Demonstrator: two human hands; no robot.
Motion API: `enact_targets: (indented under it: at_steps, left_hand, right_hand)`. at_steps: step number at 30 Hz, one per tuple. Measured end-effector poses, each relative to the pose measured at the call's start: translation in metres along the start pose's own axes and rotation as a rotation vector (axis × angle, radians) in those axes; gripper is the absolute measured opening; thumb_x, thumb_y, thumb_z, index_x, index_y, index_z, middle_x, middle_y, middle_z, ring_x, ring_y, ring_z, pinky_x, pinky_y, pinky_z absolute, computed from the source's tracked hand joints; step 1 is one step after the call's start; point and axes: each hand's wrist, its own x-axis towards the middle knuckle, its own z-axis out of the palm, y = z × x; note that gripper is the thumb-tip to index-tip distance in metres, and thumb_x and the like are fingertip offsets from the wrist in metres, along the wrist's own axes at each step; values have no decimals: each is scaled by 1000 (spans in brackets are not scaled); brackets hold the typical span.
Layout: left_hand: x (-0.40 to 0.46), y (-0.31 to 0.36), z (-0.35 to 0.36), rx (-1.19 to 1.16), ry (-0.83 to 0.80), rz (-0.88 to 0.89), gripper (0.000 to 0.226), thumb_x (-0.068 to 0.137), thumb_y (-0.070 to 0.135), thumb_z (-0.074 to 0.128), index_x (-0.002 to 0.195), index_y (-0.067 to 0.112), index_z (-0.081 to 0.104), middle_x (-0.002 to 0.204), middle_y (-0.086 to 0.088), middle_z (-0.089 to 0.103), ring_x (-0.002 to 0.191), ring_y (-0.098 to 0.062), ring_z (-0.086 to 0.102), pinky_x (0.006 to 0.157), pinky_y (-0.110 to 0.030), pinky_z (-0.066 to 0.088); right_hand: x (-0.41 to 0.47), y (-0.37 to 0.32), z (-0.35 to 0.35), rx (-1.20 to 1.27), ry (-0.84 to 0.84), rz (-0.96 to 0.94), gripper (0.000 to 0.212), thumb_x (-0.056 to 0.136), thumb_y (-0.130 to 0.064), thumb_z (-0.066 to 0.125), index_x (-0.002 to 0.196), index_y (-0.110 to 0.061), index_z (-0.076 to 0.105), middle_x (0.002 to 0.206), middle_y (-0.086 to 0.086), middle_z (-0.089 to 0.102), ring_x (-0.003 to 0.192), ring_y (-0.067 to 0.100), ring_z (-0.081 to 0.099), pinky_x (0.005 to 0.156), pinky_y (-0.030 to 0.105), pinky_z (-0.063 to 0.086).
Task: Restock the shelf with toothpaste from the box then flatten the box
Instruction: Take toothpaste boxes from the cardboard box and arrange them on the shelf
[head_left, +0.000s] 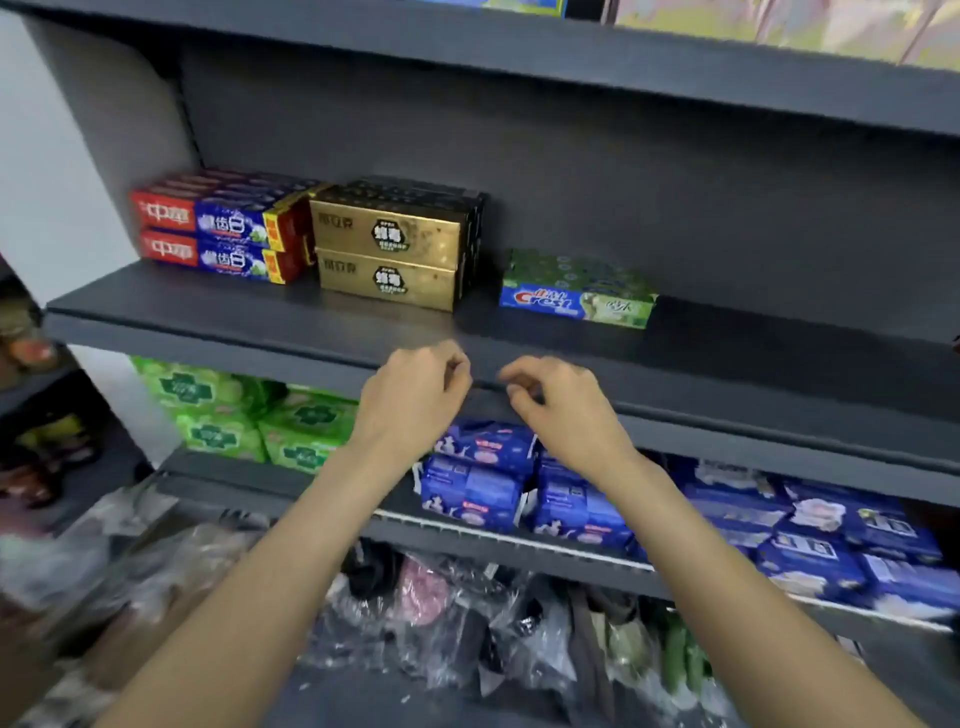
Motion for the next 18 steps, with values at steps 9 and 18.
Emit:
enact_targets:
  at_steps: [9, 18]
  left_hand:
    - [-117, -126, -21, 102, -124, -192, 17, 94, 26, 48, 102, 19, 61, 92, -6, 70, 91, -33, 62, 66, -37, 46]
    - [-205, -306, -101, 140, -219, -317, 21, 93, 21, 48, 108, 15, 62, 105, -14, 68, 101, -34, 61, 71, -37, 46]
  right_hand:
    - [-65, -94, 126, 26, -292, -6, 24, 90, -16, 51, 109, -18, 66, 107, 11, 67, 102, 30, 60, 84, 37, 48]
    - [-96, -237, 272, 33, -427, 50, 32, 90, -16, 47, 120, -15, 58, 118, 14, 62, 112, 32, 55, 85, 39, 46]
